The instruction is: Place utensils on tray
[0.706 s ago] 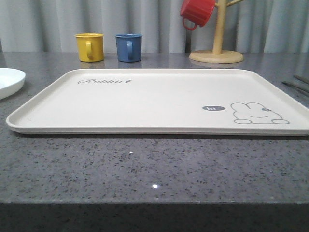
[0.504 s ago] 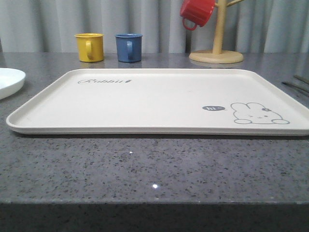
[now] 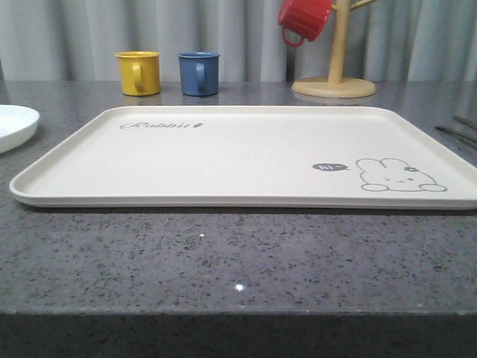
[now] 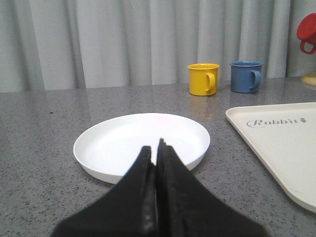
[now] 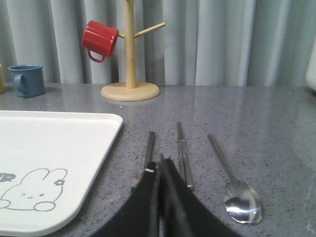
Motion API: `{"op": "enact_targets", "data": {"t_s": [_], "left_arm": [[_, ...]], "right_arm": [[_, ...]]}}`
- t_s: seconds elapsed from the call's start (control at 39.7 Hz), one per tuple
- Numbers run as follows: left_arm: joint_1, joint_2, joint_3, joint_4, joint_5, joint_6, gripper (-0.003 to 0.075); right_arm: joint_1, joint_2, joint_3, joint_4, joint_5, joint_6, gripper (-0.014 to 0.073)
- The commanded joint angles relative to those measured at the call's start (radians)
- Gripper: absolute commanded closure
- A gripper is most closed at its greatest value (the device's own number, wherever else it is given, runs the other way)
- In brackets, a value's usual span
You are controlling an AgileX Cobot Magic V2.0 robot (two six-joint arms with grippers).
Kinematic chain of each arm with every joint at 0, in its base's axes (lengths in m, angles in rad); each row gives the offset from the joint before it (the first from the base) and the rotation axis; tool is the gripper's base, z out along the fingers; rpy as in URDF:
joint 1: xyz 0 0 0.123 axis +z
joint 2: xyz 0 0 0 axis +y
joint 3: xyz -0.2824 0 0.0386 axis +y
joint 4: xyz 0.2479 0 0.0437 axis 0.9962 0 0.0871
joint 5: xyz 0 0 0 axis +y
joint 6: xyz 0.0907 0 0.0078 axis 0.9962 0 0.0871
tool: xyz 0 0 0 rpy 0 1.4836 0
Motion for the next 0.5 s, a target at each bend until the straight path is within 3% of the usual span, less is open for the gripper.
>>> {"op": "enact_targets", "data": {"t_s": [0.0, 0.13, 0.23, 0.33, 0.48], "left_arm": [[0.003, -0.020, 0.017, -0.007, -0.088, -0.011, 0.0740], [0.001, -0.020, 0.010, -0.007, -0.136, -0.011, 0.0740], [0.001, -0.020, -0.057, -0.007, -0.126, -0.011, 0.0740], [0.001, -0.012, -0.204, -0.007, -0.026, -0.011, 0.0740], [0.001, 0.089, -0.484, -0.007, 0.242, -0.011, 0.0740]], "right_arm": [[-0.005, -0.017, 0.001, -0.016, -0.087, 0.000, 0.0661], [-0.005, -0.017, -0.018, 0.000, -0.089, 0.000, 0.0661], [-0.005, -0.017, -0.115, 0.000, 0.017, 0.000, 0.0661], [-0.005, 0.016, -0.267, 0.000, 0.164, 0.000, 0.0661], [-0.005, 0.168, -0.490, 0.000, 0.331, 0.000, 0.0661]]}}
